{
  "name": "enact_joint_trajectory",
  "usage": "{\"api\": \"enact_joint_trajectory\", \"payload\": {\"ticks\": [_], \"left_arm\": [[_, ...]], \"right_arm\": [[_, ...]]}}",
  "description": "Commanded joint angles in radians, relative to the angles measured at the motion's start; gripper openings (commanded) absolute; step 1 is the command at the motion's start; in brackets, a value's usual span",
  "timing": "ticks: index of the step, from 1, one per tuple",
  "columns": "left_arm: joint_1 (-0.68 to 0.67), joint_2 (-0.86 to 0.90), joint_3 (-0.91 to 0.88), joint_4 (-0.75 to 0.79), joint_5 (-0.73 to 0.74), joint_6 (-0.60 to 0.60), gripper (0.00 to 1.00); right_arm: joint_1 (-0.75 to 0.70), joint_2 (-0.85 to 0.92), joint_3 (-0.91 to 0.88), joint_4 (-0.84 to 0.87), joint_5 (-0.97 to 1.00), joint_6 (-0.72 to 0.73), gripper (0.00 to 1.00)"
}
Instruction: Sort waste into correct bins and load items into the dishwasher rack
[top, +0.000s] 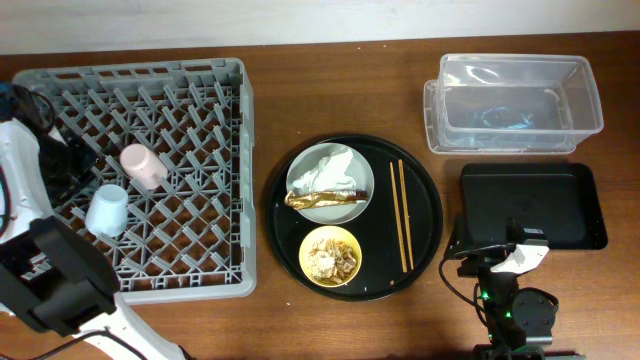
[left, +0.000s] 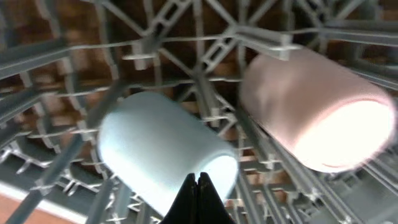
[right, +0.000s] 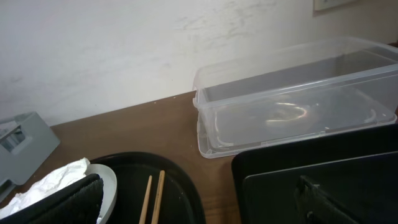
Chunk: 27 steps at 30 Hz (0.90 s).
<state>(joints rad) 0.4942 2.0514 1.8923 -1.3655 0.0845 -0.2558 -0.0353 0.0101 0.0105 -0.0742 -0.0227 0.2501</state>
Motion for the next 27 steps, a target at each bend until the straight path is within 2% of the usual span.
{"api": "enact_joint_trajectory", "payload": {"ticks": [1, 12, 19, 27], "left_arm": [[-0.035, -0.032, -0.009, 0.007, 0.028, 0.049, 0.0], [-0.041, -0.03, -0.074, 0.007, -0.075, 0.013, 0.0], [-0.035, -0.038, -0.069, -0.016, -0.216, -0.098, 0.0], [0.064, -0.07, -0.061, -0.047, -0.214, -0.175, 0.0]], "right_arm": [[0.009, -0.006, -0.005, -0.005, 0.005, -0.01, 0.99], [0.009, -0.006, -0.005, -0.005, 0.005, -0.01, 0.99], [0.009, -0.006, -0.005, -0.005, 0.005, -0.01, 0.99], [0.009, -0.006, -0.005, -0.005, 0.005, -0.01, 0.99]]}}
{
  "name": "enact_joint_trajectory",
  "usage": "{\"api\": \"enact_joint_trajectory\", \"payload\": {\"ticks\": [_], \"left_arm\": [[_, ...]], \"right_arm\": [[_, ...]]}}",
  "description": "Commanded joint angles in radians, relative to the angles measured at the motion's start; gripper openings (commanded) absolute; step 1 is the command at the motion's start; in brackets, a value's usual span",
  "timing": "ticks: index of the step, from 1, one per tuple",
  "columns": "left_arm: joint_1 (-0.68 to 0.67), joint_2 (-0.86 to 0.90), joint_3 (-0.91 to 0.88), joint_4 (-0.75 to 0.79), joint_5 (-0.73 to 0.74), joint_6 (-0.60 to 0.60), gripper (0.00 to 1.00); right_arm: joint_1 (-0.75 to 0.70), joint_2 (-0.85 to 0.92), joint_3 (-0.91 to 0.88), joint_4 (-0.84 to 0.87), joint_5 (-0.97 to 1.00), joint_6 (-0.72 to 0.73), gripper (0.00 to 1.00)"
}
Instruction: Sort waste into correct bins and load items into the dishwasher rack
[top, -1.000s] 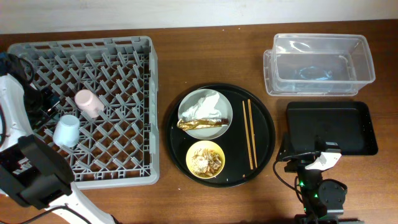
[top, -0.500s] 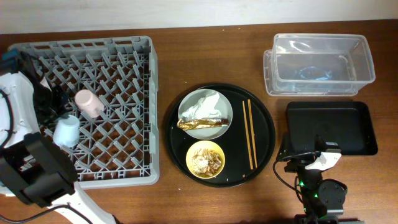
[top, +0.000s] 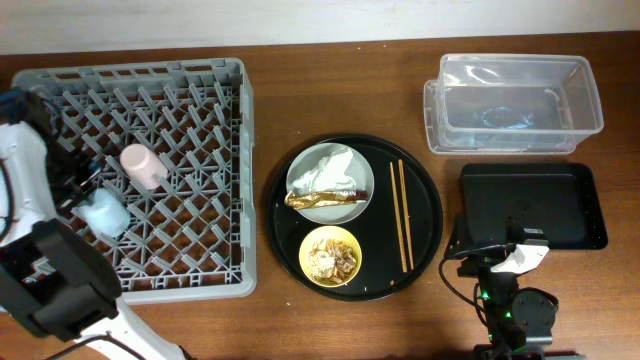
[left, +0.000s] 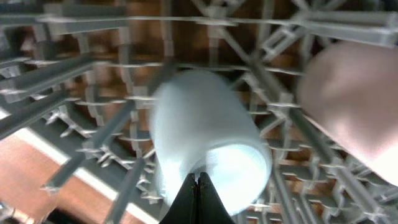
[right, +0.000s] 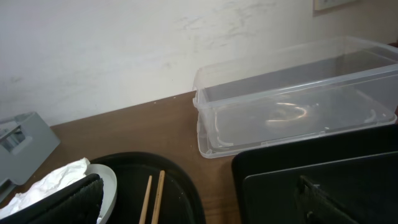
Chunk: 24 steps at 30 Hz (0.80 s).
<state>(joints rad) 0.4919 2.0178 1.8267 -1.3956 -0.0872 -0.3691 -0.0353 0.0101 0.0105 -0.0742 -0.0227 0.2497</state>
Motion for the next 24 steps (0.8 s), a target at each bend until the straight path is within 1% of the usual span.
{"api": "enact_joint_trajectory", "payload": {"ticks": [1, 6, 11, 13, 15, 16, 18, 20, 21, 23, 24], "left_arm": [[0.08, -0.038, 0.005, -0.019, -0.022, -0.061, 0.0], [0.127, -0.05, 0.005, -0.027, 0.059, -0.06, 0.0], [0.102, -0.14, 0.031, -0.018, 0.164, -0.029, 0.0], [0.086, -0.191, 0.057, -0.018, 0.24, -0.006, 0.0], [0.071, -0.246, 0.077, -0.018, 0.348, 0.022, 0.0], [0.057, -0.285, 0.08, -0.01, 0.429, 0.03, 0.0], [0.024, -0.346, 0.08, 0.002, 0.532, 0.03, 0.01], [-0.02, -0.393, 0.08, 0.008, 0.595, 0.029, 0.04], [-0.043, -0.409, 0.08, 0.008, 0.609, 0.029, 0.08], [-0.116, -0.434, 0.08, 0.005, 0.615, 0.029, 0.23], [-0.151, -0.438, 0.08, 0.002, 0.615, 0.029, 0.28]], "right_arm": [[0.009, -0.006, -0.005, -0.005, 0.005, -0.01, 0.98], [0.009, -0.006, -0.005, -0.005, 0.005, -0.01, 0.99], [0.009, -0.006, -0.005, -0.005, 0.006, -0.01, 0.99], [0.009, -0.006, -0.005, -0.005, 0.005, -0.01, 0.99], [0.009, -0.006, -0.005, -0.005, 0.005, -0.01, 0.99], [0.009, -0.006, -0.005, -0.005, 0.005, -0.01, 0.99], [0.009, -0.006, -0.005, -0.005, 0.005, -0.01, 0.99], [0.009, -0.006, -0.005, -0.005, 0.005, -0.01, 0.99], [0.009, -0.006, -0.005, -0.005, 0.005, -0.01, 0.99], [0.009, -0.006, -0.005, -0.005, 0.005, -0.01, 0.99], [0.009, -0.006, -0.005, -0.005, 0.005, -0.01, 0.99]]}}
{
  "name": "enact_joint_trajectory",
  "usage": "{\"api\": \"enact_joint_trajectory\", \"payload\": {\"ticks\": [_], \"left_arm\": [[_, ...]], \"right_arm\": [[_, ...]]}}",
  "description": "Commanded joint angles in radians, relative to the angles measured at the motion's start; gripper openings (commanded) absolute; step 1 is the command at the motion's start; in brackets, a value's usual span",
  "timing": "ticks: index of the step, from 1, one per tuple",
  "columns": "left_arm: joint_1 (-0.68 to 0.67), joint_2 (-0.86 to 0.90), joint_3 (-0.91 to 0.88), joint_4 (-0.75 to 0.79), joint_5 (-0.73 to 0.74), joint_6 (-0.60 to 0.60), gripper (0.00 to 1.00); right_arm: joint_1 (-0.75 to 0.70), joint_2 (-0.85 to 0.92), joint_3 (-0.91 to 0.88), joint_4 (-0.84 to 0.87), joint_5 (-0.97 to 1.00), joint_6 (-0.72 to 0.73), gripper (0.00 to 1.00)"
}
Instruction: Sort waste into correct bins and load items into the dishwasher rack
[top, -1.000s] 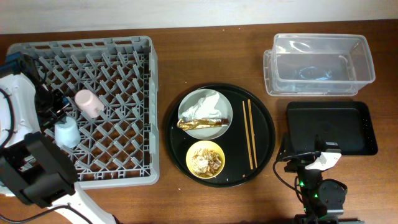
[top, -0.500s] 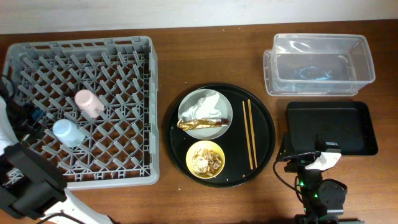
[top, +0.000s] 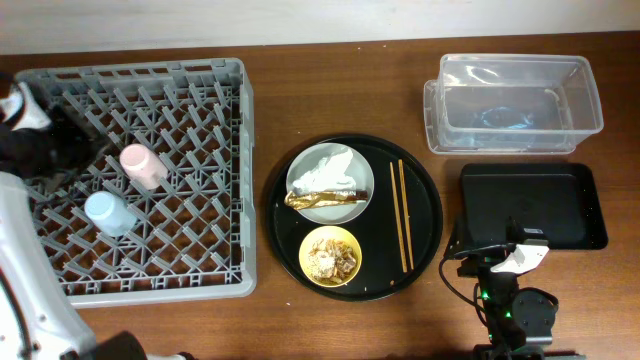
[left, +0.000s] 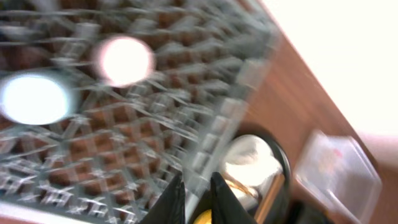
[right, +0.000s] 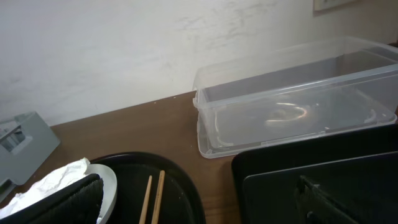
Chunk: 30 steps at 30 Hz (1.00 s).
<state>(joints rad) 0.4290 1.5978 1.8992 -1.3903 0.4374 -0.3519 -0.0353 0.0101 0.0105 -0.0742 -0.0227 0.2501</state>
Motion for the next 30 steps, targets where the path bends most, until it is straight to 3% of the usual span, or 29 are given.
{"api": "enact_joint_trajectory", "payload": {"ticks": [1, 7, 13, 17, 24, 27, 30], "left_arm": [[-0.117, -0.018, 0.007, -0.009, 0.09, 0.011, 0.43], [-0.344, -0.016, 0.007, -0.039, 0.19, 0.008, 0.64], [-0.535, -0.016, 0.007, -0.027, 0.248, 0.008, 0.99], [-0.629, -0.016, 0.007, -0.013, 0.248, 0.008, 0.99], [-0.675, -0.016, 0.007, -0.013, 0.248, -0.004, 0.99], [-0.675, -0.016, 0.007, -0.029, 0.268, -0.12, 0.99], [-0.675, -0.016, 0.007, -0.039, 0.399, -0.23, 0.99]], "right_arm": [[0.009, -0.006, -0.005, -0.005, 0.005, -0.01, 0.99], [0.009, -0.006, -0.005, -0.005, 0.005, -0.01, 0.99], [0.009, -0.006, -0.005, -0.005, 0.005, -0.01, 0.99], [0.009, -0.006, -0.005, -0.005, 0.005, -0.01, 0.99], [0.009, -0.006, -0.005, -0.005, 0.005, -0.01, 0.99], [0.009, -0.006, -0.005, -0.005, 0.005, -0.01, 0.99], [0.009, -0.006, -0.005, -0.005, 0.005, -0.01, 0.99]]}}
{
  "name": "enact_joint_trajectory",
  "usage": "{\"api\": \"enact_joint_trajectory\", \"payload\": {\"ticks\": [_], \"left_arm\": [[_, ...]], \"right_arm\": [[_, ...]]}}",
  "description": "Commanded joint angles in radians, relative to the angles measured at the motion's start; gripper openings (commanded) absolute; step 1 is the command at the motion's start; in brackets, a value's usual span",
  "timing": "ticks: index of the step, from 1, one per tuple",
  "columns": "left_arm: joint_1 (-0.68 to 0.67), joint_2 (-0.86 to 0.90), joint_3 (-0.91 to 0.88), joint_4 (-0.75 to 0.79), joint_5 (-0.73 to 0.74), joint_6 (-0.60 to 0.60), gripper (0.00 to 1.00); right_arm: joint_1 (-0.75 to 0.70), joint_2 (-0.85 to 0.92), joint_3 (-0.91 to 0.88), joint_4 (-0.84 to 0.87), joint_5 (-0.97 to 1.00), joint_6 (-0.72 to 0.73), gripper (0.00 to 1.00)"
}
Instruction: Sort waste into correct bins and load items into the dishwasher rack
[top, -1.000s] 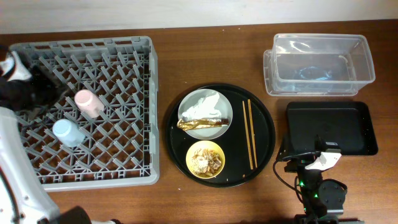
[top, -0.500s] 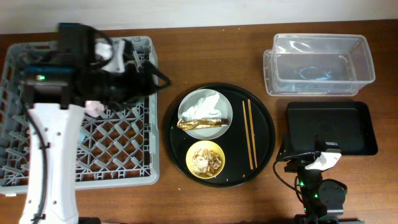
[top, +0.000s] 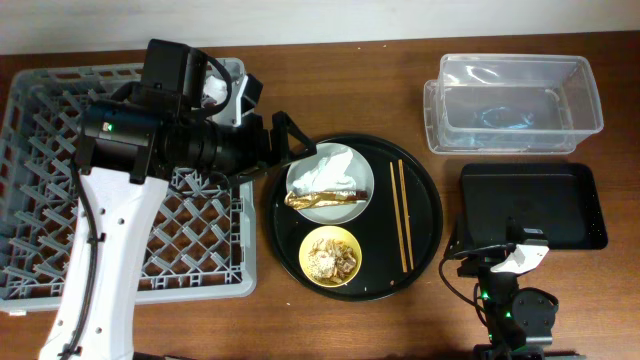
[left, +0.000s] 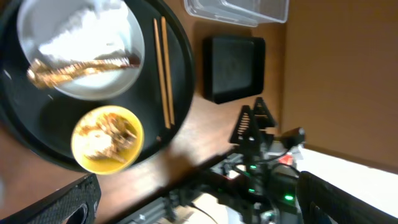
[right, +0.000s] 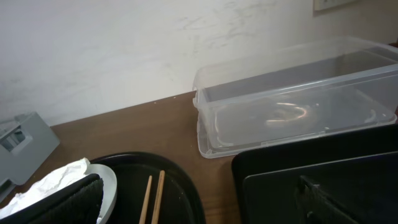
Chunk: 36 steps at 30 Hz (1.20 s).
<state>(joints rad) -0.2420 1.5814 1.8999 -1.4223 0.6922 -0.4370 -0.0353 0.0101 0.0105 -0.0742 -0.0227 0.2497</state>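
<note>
My left gripper (top: 285, 140) hangs open over the left rim of the round black tray (top: 430, 235), its fingers spread wide with nothing between them. On the tray are a white plate (top: 330, 180) with crumpled tissue (left: 74, 34) and a gold wrapper (top: 322, 199), a yellow bowl (top: 330, 256) of food scraps and a pair of chopsticks (top: 400, 215). The grey dishwasher rack (top: 60, 230) lies left; my left arm hides the cups in it. At the table's front right, my right gripper (top: 497, 247) rests open and empty.
A clear plastic bin (top: 515, 100) stands at the back right, with a black bin (top: 530, 205) just in front of it. The right wrist view shows both bins (right: 292, 106) (right: 311, 180) and the chopsticks (right: 152, 199).
My left gripper was nearly shut, high over the rack's left side; now it is wide open at the tray's left rim. Both cups are now hidden under the arm. The right arm has not moved.
My left gripper was shut at the rim of a blue cup lying beside a pink cup in the rack. Then the blue cup had shifted. Then the cup stood in the rack and the gripper was high above it. Now the gripper is open by the tray.
</note>
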Motion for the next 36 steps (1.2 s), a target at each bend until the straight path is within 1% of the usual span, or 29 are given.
{"api": "enact_joint_trajectory", "payload": {"ticks": [1, 4, 6, 16, 19, 23, 26, 31, 33, 36], "left_arm": [[-0.004, 0.0, 0.006, -0.007, 0.187, -0.165, 0.99], [-0.004, 0.0, 0.006, -0.007, 0.285, -0.224, 0.99], [-0.004, 0.0, 0.006, -0.007, 0.316, -0.226, 0.99], [-0.004, 0.0, 0.006, -0.007, 0.323, -0.226, 0.99], [-0.004, 0.0, 0.006, -0.007, 0.273, -0.225, 0.99], [-0.004, 0.0, 0.006, -0.008, 0.133, -0.225, 0.99], [-0.004, 0.0, 0.006, -0.007, 0.072, -0.225, 0.99], [-0.004, 0.0, 0.006, -0.007, 0.043, -0.224, 0.99], [-0.004, 0.0, 0.006, 0.003, 0.022, -0.168, 0.99], [-0.009, 0.0, 0.006, 0.023, -0.048, -0.137, 0.99]], "right_arm": [[0.009, -0.006, -0.005, -0.005, 0.005, -0.01, 0.99], [0.009, -0.006, -0.005, -0.005, 0.005, -0.01, 0.99], [0.009, -0.007, -0.005, -0.005, 0.005, -0.01, 0.99], [0.009, -0.006, -0.005, -0.005, 0.005, -0.01, 0.99], [0.009, -0.006, -0.005, -0.005, 0.005, -0.01, 0.99], [0.009, -0.006, -0.005, -0.005, 0.005, -0.01, 0.99], [0.009, -0.006, -0.005, -0.005, 0.005, -0.01, 0.99], [0.009, -0.006, -0.005, -0.005, 0.005, -0.01, 0.99], [0.009, -0.006, -0.005, -0.005, 0.006, -0.01, 0.99], [0.009, -0.004, -0.005, -0.005, 0.006, -0.01, 0.99]]}}
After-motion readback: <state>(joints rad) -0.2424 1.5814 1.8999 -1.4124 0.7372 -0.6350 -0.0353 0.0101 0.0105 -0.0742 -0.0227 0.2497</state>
